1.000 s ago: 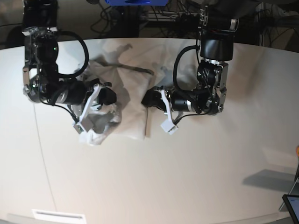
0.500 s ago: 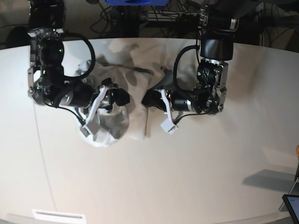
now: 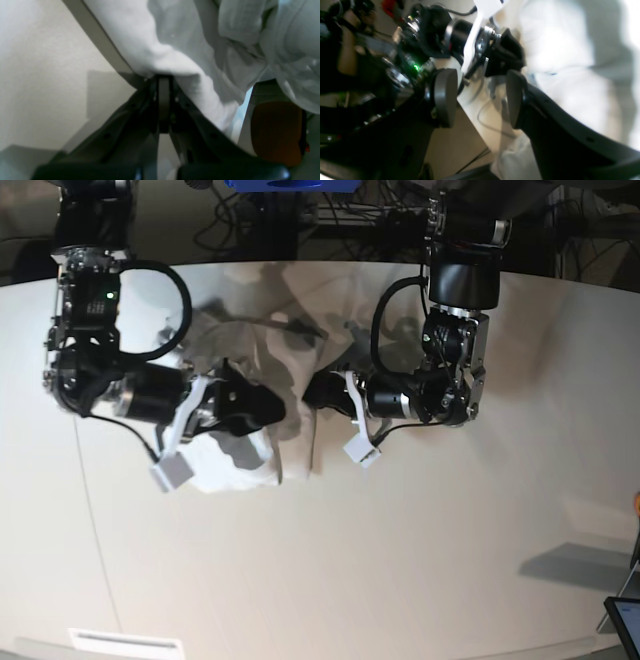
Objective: Fold the T-shirt properly
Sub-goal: 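Lift the right gripper's end and fold it over toward the left gripper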
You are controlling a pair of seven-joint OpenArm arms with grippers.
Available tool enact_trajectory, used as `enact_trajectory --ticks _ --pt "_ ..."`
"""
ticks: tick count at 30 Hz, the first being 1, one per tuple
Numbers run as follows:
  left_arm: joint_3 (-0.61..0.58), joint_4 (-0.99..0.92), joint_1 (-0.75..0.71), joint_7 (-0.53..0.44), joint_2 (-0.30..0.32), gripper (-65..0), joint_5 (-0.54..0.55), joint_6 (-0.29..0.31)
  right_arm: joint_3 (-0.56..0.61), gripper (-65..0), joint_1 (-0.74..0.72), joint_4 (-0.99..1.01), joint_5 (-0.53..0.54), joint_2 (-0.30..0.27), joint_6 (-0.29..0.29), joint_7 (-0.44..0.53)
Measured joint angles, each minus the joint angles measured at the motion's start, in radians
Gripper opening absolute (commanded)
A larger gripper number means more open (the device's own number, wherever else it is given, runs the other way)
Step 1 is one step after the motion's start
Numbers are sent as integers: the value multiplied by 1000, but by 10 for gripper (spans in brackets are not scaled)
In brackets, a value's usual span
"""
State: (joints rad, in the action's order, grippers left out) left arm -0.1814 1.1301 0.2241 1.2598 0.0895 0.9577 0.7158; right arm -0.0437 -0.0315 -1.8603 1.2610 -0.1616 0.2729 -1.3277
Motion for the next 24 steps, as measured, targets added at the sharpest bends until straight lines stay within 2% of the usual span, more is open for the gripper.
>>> enact_trajectory --ticks 3,5,7,9,11,13,17,19,24 --pt "0 0 0 0 6 -638 3 0 -146 -353 -12 -2 101 -3 156 8" --pt "0 -1 0 0 11 -638 15 1 -241 -358 -10 -3 95 -22 193 8" --pt "-1 -1 -3 0 17 -638 19 5 -307 -416 1 0 27 -73 197 1" --pt "-2 -1 -3 0 25 -638 24 9 -370 -538 24 2 -47 -118 190 5" --pt "-2 1 -6 0 30 -638 32 12 -399 -650 68 3 -79 -131 190 3" --pt "-2 1 -8 1 31 -638 35 16 -395 -635 128 4 -74 -123 191 -7" --pt "-3 3 -8 0 32 -638 34 18 -381 -650 196 5 -85 -113 190 -13" --pt "-3 3 -8 1 32 -638 34 18 -333 -650 193 5 -83 -126 190 -5" --pt "-5 3 -8 1 32 -638 34 18 -215 -650 239 5 -84 -116 190 -4"
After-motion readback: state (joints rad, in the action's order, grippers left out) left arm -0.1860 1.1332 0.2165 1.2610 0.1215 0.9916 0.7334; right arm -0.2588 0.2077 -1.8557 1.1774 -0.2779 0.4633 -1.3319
